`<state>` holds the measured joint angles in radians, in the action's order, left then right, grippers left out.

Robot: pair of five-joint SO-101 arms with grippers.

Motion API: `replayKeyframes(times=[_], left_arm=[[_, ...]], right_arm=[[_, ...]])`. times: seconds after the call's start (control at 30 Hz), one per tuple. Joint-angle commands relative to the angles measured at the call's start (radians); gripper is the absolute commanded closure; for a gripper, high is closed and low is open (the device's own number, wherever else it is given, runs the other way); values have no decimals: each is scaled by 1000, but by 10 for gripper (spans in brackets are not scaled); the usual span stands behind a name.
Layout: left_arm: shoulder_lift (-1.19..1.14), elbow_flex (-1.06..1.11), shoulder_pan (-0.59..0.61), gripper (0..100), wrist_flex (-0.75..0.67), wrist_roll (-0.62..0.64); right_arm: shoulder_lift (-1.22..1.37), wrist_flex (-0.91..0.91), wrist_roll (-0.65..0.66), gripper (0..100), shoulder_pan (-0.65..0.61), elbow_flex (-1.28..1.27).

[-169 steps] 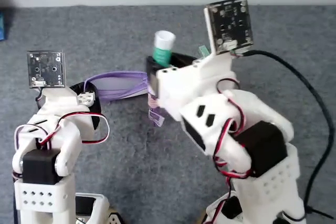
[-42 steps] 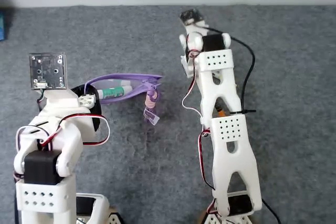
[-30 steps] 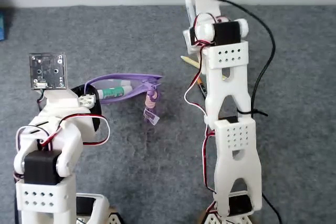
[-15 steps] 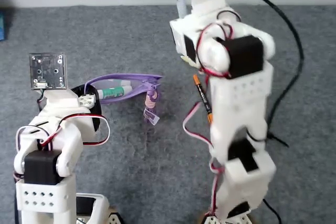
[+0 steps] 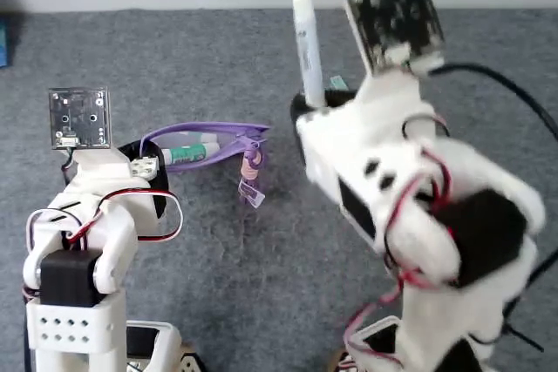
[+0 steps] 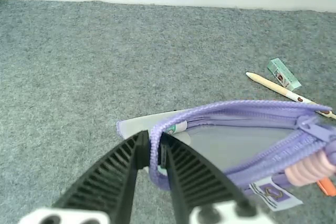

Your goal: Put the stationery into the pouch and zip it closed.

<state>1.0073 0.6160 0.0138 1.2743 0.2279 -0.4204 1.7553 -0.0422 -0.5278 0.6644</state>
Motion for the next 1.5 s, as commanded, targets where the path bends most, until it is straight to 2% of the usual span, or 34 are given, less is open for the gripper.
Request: replayKeyframes(times=[0.0,0.13,0.33,0.5,0.73,0.9,1.2,1.47], left_arm=[[-9,-5,-5,989,-12,-12],[-9,-5,-5,988,-12,-12],[-9,-5,-5,988,-6,-12],[-9,-5,-5,988,-8,-12],[-9,-5,-5,988,-8,-12],[-9,-5,-6,988,-12,-12],[-9,-5,-6,988,-12,-12],[-9,-5,-6,988,-12,-11]], right_arm=[[-101,36,-11,991,-41,-25],[-179,36,-14,991,-44,-66],[-305,-13,-153,991,-39,-285],[-461,-321,-153,991,-41,-606],[-656,-920,-150,991,-45,-1126],[-668,-1276,-114,991,-116,-1338],[-648,-1587,34,991,-269,-1498],[-441,-1840,51,991,-280,-1502]])
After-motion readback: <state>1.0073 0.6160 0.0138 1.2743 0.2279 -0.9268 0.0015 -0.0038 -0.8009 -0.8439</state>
